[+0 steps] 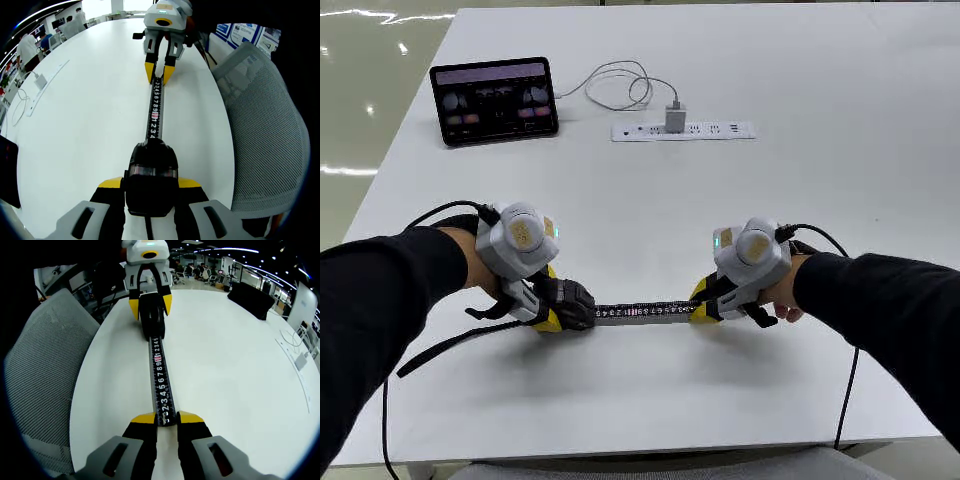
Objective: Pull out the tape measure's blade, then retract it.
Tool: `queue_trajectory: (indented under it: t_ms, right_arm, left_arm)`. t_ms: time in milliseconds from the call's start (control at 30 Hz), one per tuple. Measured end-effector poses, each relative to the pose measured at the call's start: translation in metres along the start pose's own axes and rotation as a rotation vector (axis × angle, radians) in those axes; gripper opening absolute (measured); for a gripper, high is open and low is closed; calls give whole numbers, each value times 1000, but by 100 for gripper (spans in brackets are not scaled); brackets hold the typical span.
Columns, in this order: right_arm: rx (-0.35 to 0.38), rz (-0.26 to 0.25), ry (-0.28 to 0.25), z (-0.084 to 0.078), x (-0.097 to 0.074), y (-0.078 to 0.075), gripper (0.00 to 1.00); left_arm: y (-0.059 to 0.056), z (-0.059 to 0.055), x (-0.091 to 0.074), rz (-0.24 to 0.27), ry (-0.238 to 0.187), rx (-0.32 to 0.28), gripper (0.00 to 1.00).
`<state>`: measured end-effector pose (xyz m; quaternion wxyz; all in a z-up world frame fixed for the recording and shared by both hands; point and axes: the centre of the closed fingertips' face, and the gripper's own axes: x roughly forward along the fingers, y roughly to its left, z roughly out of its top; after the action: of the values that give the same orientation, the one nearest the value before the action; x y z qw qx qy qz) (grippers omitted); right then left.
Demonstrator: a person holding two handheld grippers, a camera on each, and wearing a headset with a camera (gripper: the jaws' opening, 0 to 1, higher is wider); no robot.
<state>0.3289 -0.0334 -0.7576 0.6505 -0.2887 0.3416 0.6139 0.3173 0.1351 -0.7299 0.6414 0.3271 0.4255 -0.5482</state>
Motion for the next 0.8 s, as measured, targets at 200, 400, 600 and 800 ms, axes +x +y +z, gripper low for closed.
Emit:
queue_trajectory:
  t_ms: [200,400,600,800]
  right_arm:
    - [3,-2,1,-4,-3,-1,10]
    - [5,-3,6,-8,-6,-1,10]
    - [8,-6,11,-12,-8,-2,10]
    - [15,-9,13,-16,-11,-2,10]
  left_arm:
    - [0,0,0,0,0,-1,34]
    - [1,-1,1,1,-2,-3,34]
    - [1,-1,2,2,-3,-3,34]
    - [1,-1,2,2,-4,-4,34]
